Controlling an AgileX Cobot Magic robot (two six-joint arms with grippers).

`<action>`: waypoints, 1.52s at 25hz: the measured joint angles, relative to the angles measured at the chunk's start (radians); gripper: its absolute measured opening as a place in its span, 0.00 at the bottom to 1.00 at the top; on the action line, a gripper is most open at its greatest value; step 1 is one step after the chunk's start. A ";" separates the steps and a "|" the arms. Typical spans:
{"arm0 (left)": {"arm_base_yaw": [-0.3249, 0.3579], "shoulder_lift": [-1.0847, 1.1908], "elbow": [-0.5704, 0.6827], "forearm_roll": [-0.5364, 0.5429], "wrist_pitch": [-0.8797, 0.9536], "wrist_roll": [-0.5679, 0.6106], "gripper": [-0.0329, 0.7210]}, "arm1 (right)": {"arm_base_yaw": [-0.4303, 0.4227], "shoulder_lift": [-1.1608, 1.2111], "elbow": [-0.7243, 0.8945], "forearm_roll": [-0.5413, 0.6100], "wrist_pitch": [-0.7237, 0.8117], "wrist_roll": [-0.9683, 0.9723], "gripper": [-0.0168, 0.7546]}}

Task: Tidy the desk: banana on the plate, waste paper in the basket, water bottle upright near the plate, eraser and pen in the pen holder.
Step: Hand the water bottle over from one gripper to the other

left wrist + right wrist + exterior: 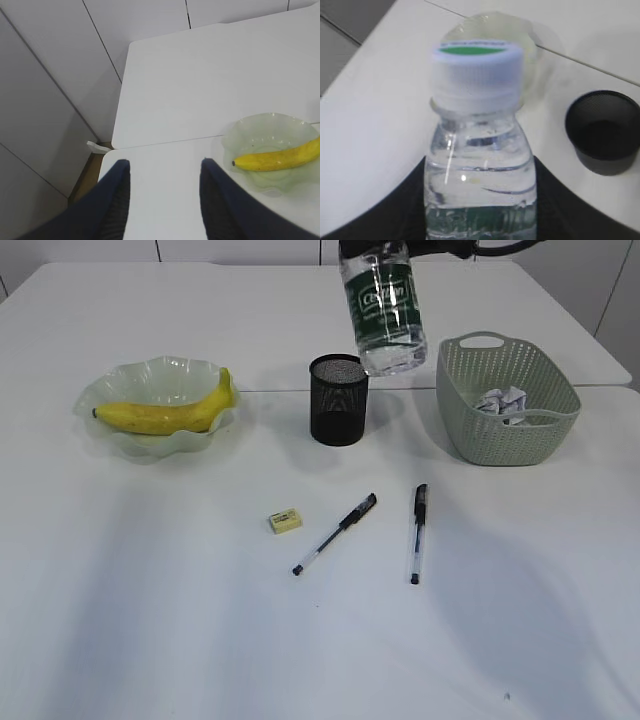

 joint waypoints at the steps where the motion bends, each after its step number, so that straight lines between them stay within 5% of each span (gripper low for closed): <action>1: 0.000 0.000 0.000 0.000 0.000 0.000 0.46 | 0.000 0.000 -0.003 0.037 0.000 0.000 0.48; 11: 0.000 0.000 0.000 0.000 0.000 0.000 0.46 | 0.000 0.000 -0.008 0.148 0.002 -0.018 0.48; 19: 0.000 0.000 0.000 -0.002 0.005 0.000 0.46 | 0.000 0.000 -0.008 0.231 0.002 -0.259 0.48; 29: 0.000 0.000 0.000 -0.010 0.019 0.000 0.46 | 0.000 0.000 -0.008 0.347 -0.023 -0.152 0.48; 38: 0.000 0.000 0.000 -0.013 0.016 0.006 0.46 | 0.000 0.007 -0.010 0.429 -0.029 -0.372 0.48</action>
